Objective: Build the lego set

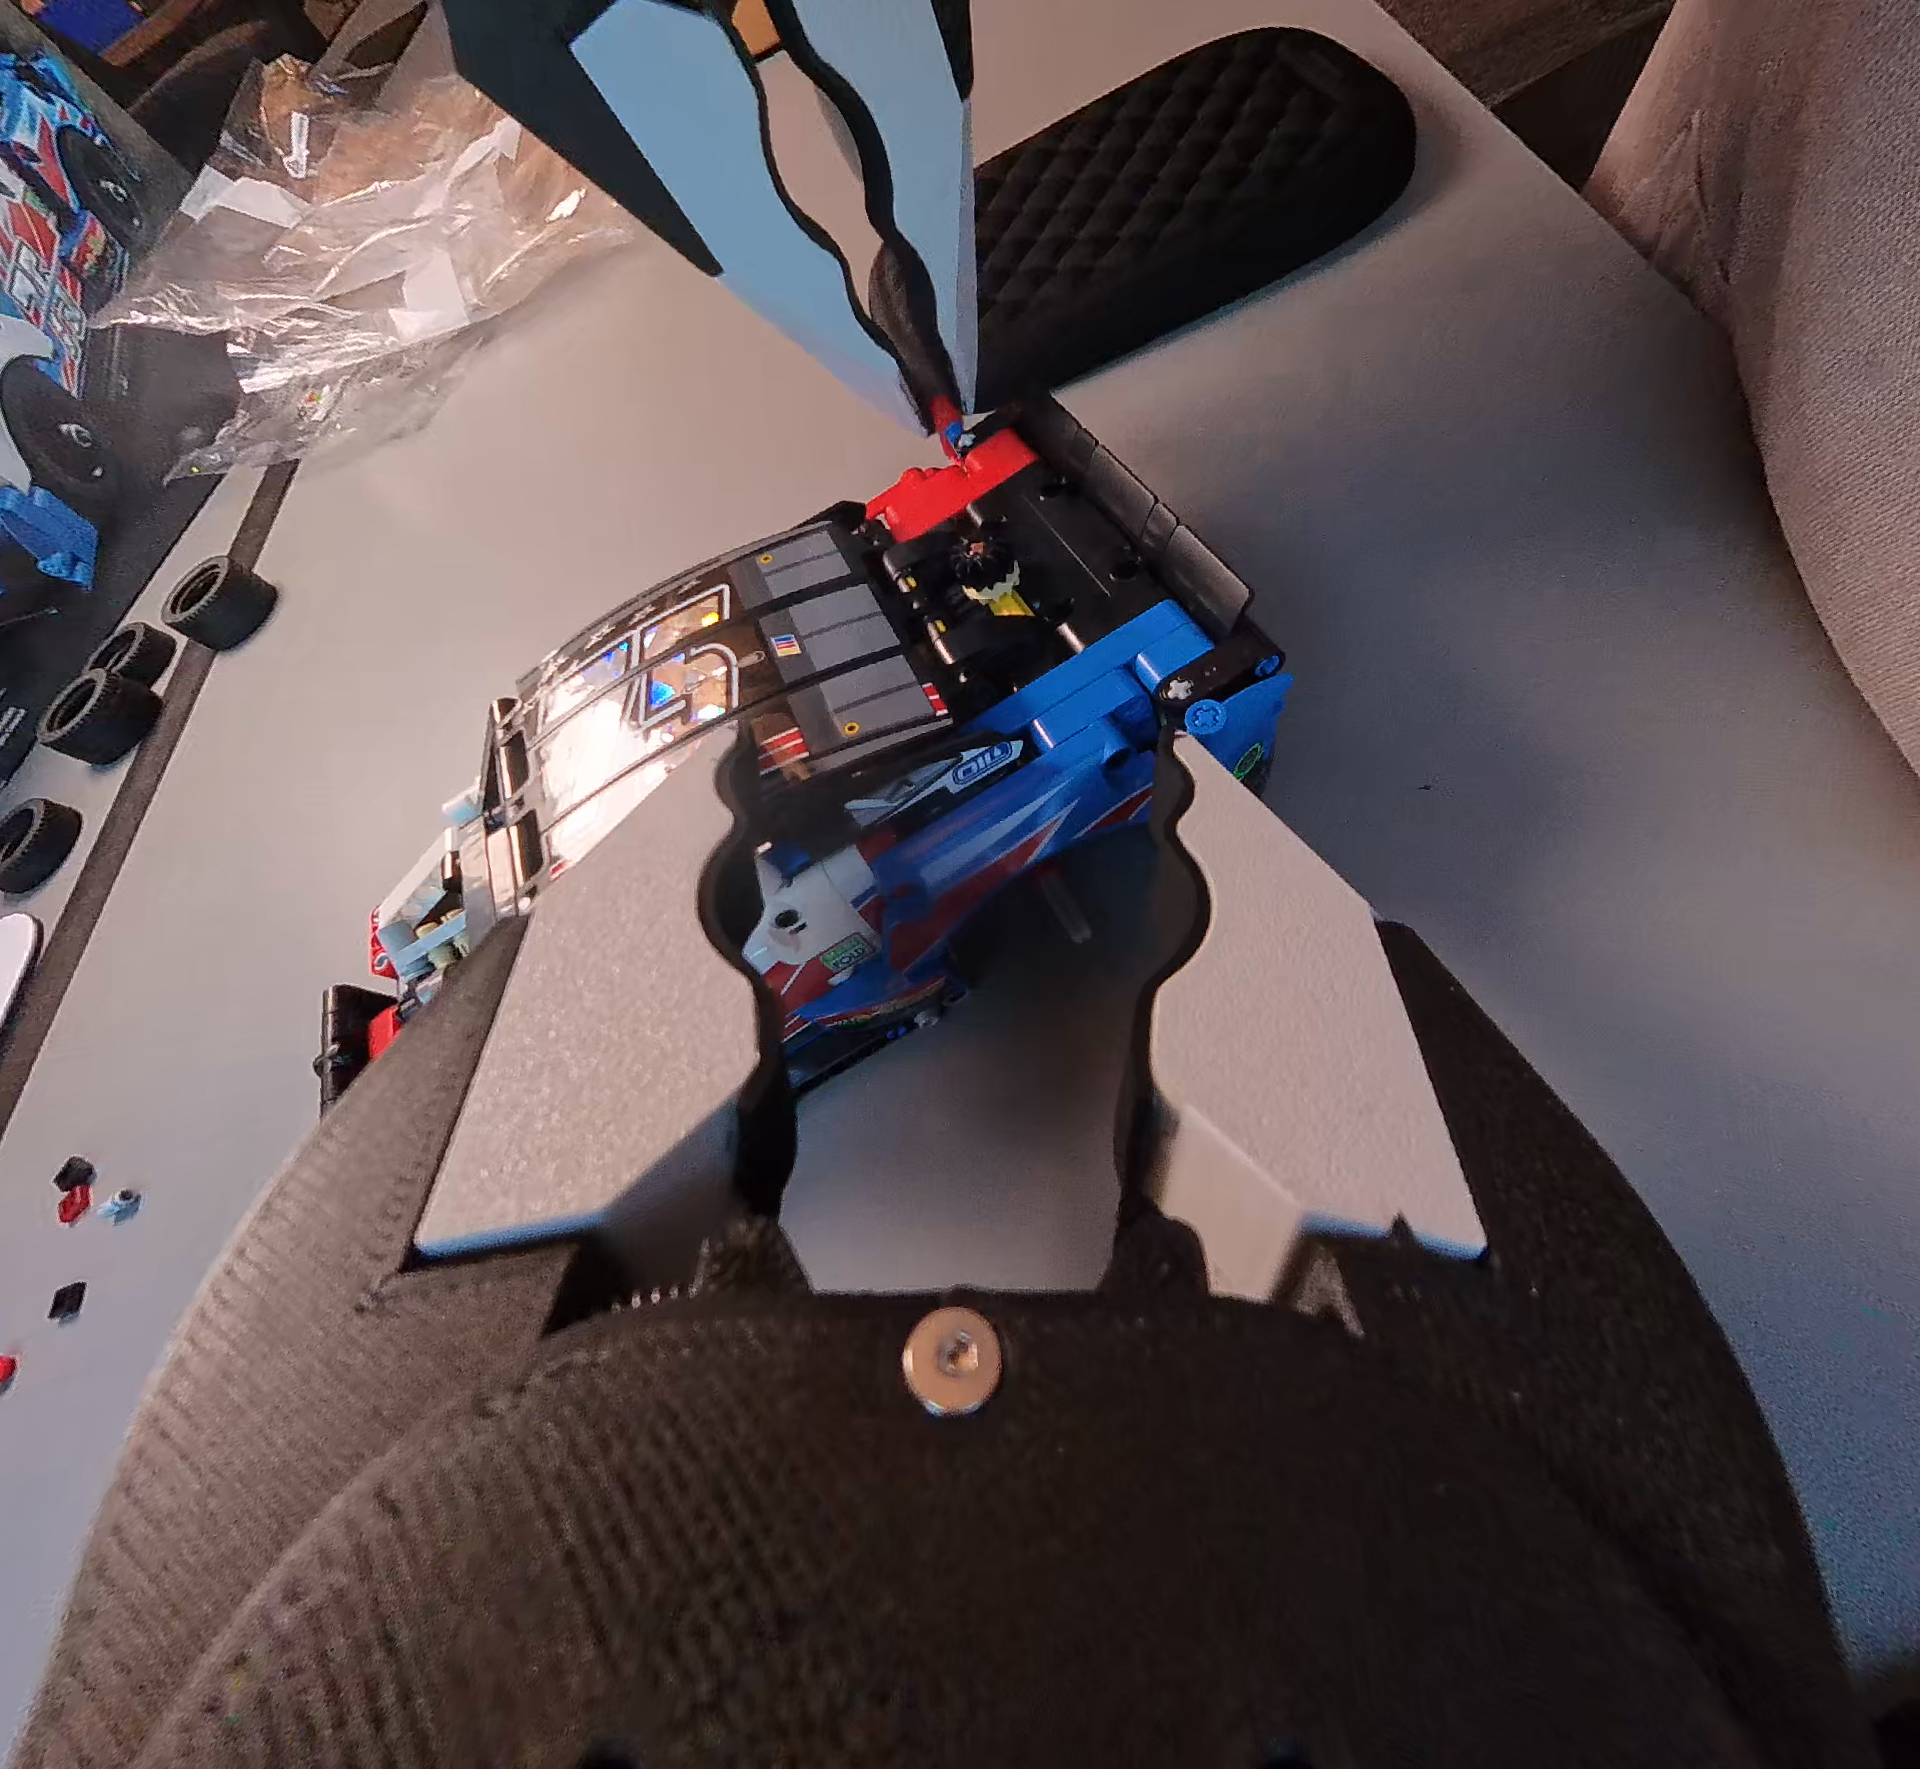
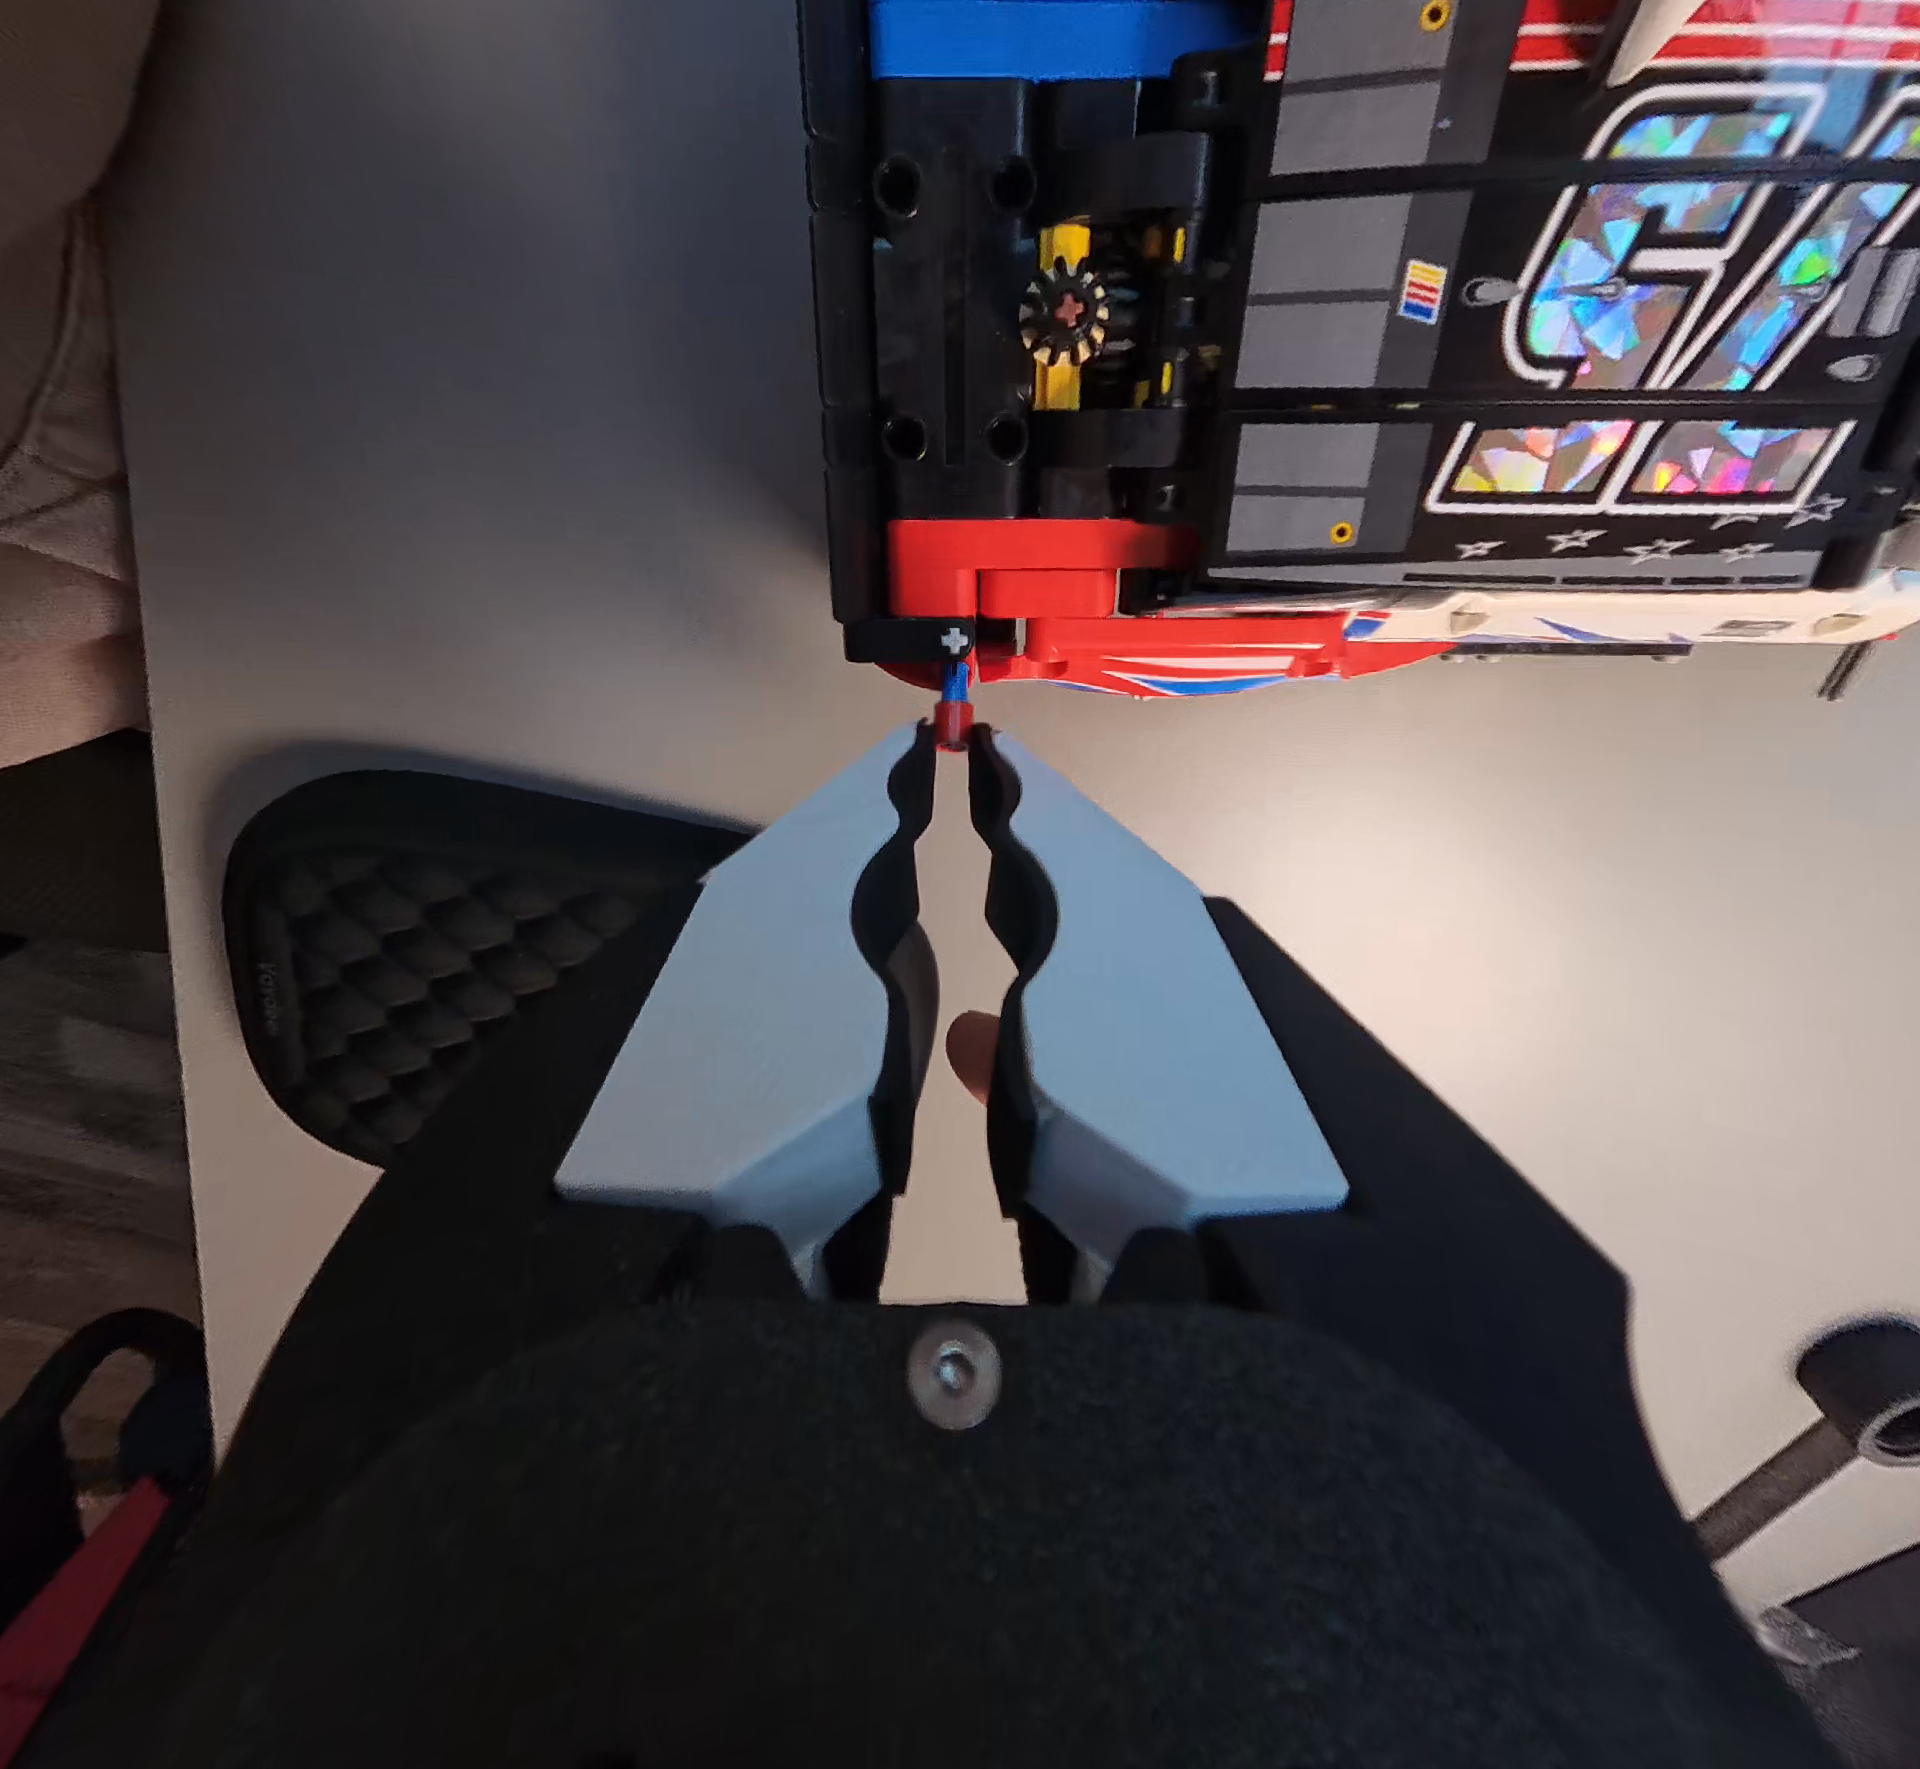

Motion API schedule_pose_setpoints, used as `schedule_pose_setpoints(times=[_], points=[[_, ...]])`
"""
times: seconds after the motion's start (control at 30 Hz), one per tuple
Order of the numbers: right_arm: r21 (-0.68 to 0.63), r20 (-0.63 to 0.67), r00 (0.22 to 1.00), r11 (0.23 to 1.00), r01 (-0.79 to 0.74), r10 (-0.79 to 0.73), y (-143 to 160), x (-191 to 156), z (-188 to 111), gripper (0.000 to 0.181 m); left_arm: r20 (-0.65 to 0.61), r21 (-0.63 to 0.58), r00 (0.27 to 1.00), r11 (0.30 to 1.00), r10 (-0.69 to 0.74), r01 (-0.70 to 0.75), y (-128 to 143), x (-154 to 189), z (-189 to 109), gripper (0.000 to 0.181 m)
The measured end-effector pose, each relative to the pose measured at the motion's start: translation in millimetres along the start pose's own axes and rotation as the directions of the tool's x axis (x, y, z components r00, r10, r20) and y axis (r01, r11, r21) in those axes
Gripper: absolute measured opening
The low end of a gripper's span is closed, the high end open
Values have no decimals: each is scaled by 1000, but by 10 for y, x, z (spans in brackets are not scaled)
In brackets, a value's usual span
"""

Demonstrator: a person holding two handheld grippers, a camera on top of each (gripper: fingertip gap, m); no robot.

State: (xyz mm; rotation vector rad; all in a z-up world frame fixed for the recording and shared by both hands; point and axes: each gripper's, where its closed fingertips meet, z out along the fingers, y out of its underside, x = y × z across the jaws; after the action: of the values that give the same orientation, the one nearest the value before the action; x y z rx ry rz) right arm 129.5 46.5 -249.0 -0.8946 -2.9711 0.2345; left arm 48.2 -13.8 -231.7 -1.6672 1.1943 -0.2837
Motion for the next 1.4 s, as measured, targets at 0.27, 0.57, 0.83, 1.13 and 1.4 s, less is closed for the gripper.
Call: schedule_pose_setpoints(times=[0.27, 0.57, 0.83, 1.13, 1.4], points=[[36, 0, 998, 998, -59, 59, -53, -26, -27, 5, 0, 2, 1000, 1000, 2, -2, -2, 4, 0, 74], [212, -69, 989, 970, -117, 134, -131, -12, -56, 5, 0, 6, 1000, 1000, -1, 1, -5, 3, 1, 74], [132, -64, 992, 987, -96, 105, -46, -30, -77, 5, 2, 10, 1000, 1000, -3, 3, -8, -3, 8, 74], [57, -47, 996, 995, -79, 82, -91, 11, -50, 4, 9, 9, 1000, 1000, -4, 4, -8, -4, 10, 74], [-28, -18, 998, 998, -60, 60, -103, -15, 19, 3, 8, 12, 1000, 1000, -6, 6, -6, 5, 7, 74]])
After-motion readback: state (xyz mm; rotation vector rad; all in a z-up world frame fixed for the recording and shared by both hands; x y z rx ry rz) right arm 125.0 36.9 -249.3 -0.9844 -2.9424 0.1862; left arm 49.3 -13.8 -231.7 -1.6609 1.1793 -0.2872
